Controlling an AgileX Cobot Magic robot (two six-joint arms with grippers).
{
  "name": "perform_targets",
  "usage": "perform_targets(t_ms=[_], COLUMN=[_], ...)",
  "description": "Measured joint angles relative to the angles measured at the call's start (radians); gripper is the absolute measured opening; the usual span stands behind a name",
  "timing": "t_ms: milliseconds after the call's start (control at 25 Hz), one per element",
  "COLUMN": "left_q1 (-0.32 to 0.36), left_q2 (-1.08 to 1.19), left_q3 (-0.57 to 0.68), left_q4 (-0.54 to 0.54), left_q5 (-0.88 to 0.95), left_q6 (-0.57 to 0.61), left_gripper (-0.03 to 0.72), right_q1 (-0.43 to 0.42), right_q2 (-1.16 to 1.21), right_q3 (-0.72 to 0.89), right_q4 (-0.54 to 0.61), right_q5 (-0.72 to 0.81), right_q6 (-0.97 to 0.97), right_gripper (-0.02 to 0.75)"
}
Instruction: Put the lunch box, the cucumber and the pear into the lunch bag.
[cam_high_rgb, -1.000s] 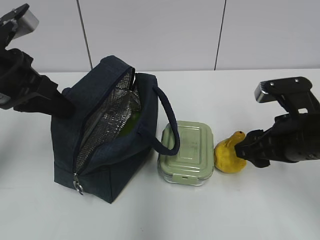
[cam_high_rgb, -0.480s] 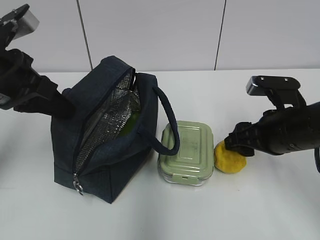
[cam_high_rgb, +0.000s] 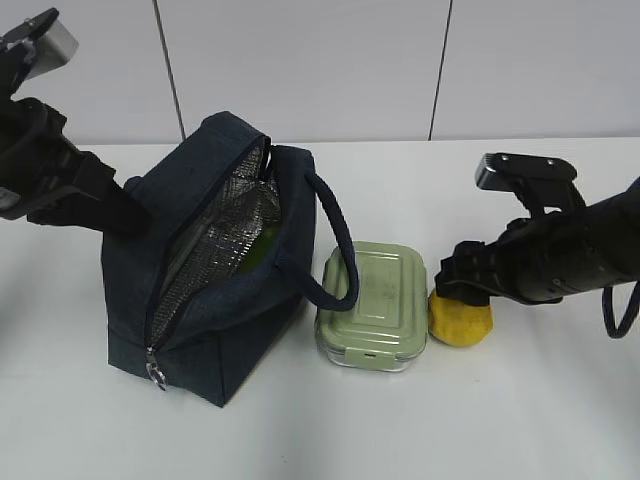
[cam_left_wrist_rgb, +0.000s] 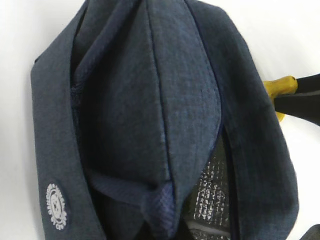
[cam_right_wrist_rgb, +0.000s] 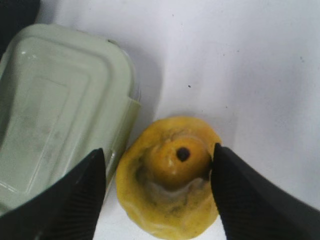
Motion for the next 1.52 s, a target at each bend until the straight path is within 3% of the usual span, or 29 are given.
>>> perform_targets(t_ms=[400, 600, 680, 960, 1240, 1360, 1520], left_q1=[0.0, 0.0, 0.0, 0.0, 0.0, 0.0, 0.0], left_q2=[0.0, 0.0, 0.0, 0.0, 0.0, 0.0, 0.0], left_q3=[0.0, 0.0, 0.0, 0.0, 0.0, 0.0, 0.0], left_q4=[0.001, 0.001, 0.001, 0.001, 0.001, 0.001, 0.001], left_q5=[0.0, 0.001, 0.001, 0.001, 0.001, 0.001, 0.0], left_q6=[0.0, 0.0, 0.0, 0.0, 0.0, 0.0, 0.0], left_gripper=[0.002, 0.002, 0.002, 0.002, 0.002, 0.002, 0.002], right_q1=[-0.001, -0.002, -0.002, -0.003, 0.017, 0.067, 0.188], right_q2=[0.044, 0.049, 0.049, -0.096, -0.269, -0.23, -0.102], right_q3=[-0.022, -0.028, -0.03, -0.06, -0.321, -0.416, -0.47], right_q4=[0.0, 0.008, 0.01, 0.01, 0.064, 0.149, 0.244], right_q5=[-0.014, -0.035, -0.035, 0.004, 0.184, 0.288, 0.309], right_q6=[-0.004, -0.006, -0.006, -0.008, -0.033, -0.108, -0.206], right_gripper=[0.498, 0.274, 0.241, 0.231, 0.227, 0.225, 0.224])
